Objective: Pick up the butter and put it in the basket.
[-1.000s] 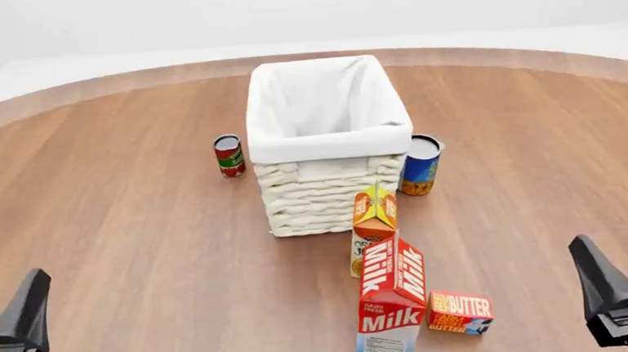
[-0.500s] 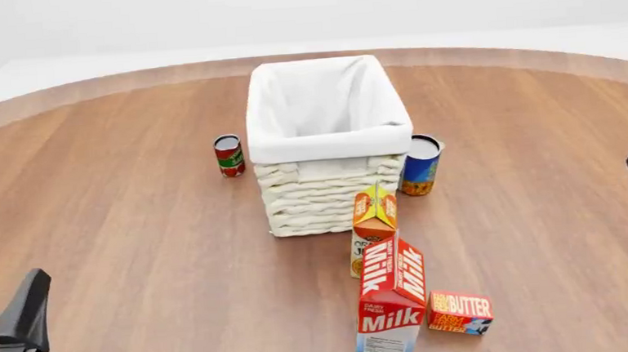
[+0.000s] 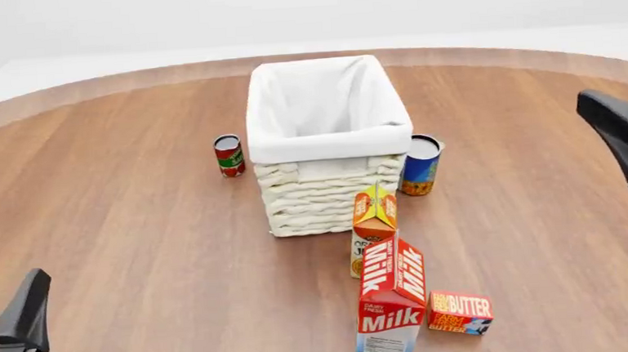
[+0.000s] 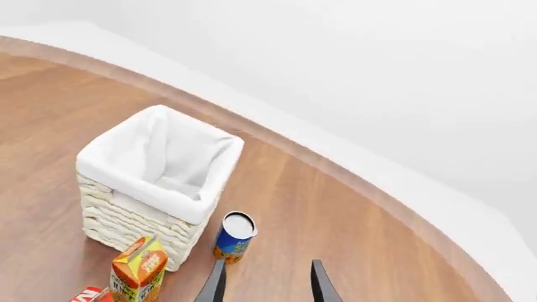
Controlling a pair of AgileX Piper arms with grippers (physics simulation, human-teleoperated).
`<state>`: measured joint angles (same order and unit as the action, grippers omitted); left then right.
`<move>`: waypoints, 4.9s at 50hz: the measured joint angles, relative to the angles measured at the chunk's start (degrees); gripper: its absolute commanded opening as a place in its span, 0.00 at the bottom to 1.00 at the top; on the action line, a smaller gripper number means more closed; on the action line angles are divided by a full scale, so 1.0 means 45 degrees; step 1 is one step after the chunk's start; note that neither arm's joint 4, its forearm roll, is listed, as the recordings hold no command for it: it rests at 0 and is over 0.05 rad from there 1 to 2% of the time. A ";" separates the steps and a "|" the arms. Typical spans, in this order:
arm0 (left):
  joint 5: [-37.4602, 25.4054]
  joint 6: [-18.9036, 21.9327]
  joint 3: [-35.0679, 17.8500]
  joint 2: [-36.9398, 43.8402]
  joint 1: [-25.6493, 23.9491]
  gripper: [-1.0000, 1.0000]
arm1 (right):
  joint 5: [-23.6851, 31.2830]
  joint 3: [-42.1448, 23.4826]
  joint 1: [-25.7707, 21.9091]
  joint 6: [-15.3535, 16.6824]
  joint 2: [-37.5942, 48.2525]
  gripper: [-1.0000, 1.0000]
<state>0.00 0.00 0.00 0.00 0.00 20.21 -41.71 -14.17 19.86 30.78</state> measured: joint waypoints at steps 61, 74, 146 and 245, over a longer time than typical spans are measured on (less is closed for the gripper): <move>0.0000 0.0000 0.0000 0.0000 0.0000 1.00 | 0.6078 -0.0472 -0.4548 0.1799 0.3075 1.00; 0.0000 0.0000 0.0000 0.0000 0.0000 1.00 | 0.6276 0.0740 -0.4788 0.1899 0.2972 1.00; 0.0000 0.0000 0.0000 0.0000 0.0000 1.00 | 0.2296 0.4264 -0.3968 0.2457 0.5552 1.00; 0.0000 0.0000 0.0000 0.0000 0.0000 1.00 | -0.2688 0.5277 -0.3130 0.2409 0.9253 0.00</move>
<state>0.00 0.00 0.00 0.00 0.00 8.12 -17.96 -28.25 30.70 72.42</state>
